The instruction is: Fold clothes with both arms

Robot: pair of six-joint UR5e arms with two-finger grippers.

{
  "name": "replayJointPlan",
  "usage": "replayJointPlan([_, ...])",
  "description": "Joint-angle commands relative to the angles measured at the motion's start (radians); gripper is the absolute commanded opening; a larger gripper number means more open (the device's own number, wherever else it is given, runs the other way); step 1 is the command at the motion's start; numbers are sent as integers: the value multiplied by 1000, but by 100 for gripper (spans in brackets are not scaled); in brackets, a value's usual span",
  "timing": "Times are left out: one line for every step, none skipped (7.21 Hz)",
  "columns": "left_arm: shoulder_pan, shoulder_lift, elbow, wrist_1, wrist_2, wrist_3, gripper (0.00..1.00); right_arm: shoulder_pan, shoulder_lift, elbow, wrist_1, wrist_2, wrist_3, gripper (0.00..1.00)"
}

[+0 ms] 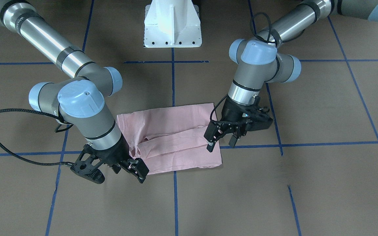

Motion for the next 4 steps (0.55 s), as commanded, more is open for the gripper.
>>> replayJointPlan([166,-50,-86,380,9,6,0,-3,-58,67,3,4,1,100])
replayJointPlan([201,-31,-73,384,18,9,0,-3,-73,90,-1,4,-2,100])
replayJointPlan([199,-29,-61,350,46,49,0,-4,-85,90,6,4,-10,100])
replayJointPlan([184,-29,-57,348,64,96,0,-4,-86,92,7,4,-7,100])
